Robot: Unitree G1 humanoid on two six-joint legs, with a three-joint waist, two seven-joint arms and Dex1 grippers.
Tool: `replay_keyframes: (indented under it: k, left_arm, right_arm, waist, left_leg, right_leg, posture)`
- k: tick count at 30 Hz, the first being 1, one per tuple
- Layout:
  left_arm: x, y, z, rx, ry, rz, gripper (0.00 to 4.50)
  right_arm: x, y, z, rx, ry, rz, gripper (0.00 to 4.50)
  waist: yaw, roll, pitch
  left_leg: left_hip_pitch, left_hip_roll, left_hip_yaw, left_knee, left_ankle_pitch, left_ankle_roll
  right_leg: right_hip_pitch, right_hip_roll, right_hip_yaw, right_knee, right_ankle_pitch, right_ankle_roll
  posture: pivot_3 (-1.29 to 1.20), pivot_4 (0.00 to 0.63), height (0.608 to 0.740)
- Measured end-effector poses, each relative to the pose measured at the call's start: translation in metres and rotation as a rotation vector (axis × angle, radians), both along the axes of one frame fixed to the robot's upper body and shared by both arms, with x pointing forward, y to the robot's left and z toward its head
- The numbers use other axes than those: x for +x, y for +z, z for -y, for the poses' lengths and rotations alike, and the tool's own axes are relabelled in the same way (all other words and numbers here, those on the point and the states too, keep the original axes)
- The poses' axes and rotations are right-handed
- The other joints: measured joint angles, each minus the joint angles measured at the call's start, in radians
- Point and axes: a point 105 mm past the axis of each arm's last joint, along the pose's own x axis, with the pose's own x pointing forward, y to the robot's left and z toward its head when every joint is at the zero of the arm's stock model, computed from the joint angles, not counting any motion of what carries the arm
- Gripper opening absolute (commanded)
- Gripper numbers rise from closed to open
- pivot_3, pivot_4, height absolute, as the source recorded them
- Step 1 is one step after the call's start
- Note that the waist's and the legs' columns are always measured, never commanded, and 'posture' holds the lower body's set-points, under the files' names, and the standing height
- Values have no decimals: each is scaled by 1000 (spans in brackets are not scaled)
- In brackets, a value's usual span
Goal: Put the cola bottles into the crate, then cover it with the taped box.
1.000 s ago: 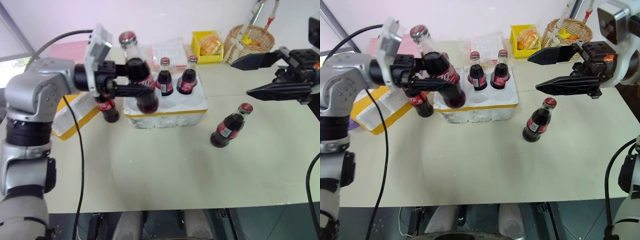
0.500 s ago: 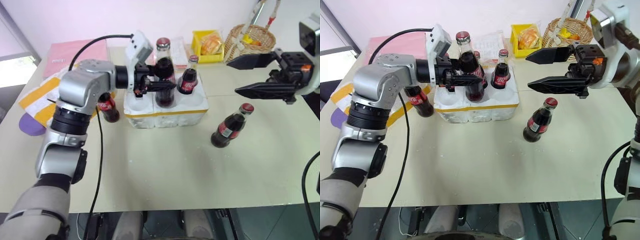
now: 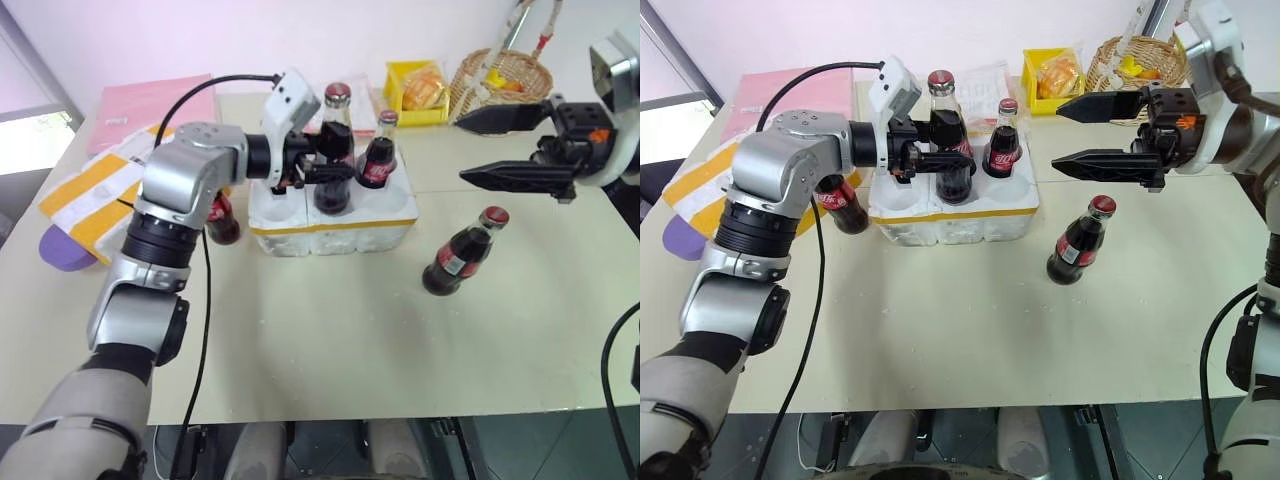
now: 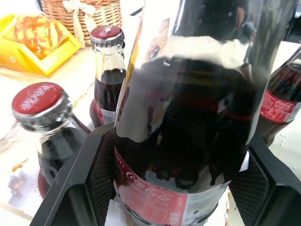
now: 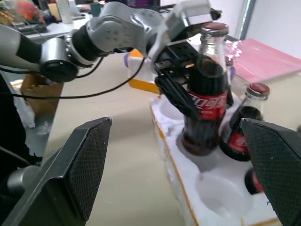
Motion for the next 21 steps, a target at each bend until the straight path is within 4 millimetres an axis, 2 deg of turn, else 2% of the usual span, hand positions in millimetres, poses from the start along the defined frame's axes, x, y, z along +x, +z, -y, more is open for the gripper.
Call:
replay_keyframes:
  k: [5, 10, 11, 13, 21]
  left_arm:
    - [1, -15, 4, -1, 14, -30, 2722]
    - [4, -31, 3, 23, 39, -47, 2722]
    - [4, -35, 3, 30, 43, -52, 3770]
    - [4, -36, 4, 30, 42, -42, 4476]
    - [3, -39, 3, 20, 58, -29, 4476]
  right_arm:
    - [6, -12, 4, -42, -28, -21, 4500]
    - [7, -13, 6, -53, -36, -19, 4500]
    - [7, -14, 6, -53, -38, -20, 4500]
    - [7, -14, 6, -53, -37, -20, 4500]
    - [7, -14, 6, -54, -32, -21, 4500]
  waist:
    - [-3, 0, 0]
    - [-4, 0, 0]
    - [-3, 0, 0]
    - [-1, 0, 0]
    - [-1, 0, 0]
  left_leg:
    - [0, 0, 0, 0, 0, 0]
    - [0, 0, 0, 0, 0, 0]
    - [0, 0, 0, 0, 0, 0]
    - [0, 0, 0, 0, 0, 0]
    - [0, 0, 0, 0, 0, 0]
  right_leg:
    - [0, 0, 0, 0, 0, 0]
    - [0, 0, 0, 0, 0, 0]
    - [0, 0, 0, 0, 0, 0]
    - [0, 0, 0, 0, 0, 0]
    - [0, 0, 0, 0, 0, 0]
  posture:
    - [0, 150, 738]
    - [0, 150, 738]
    - [0, 150, 738]
    - [0, 150, 738]
    - [0, 150, 738]
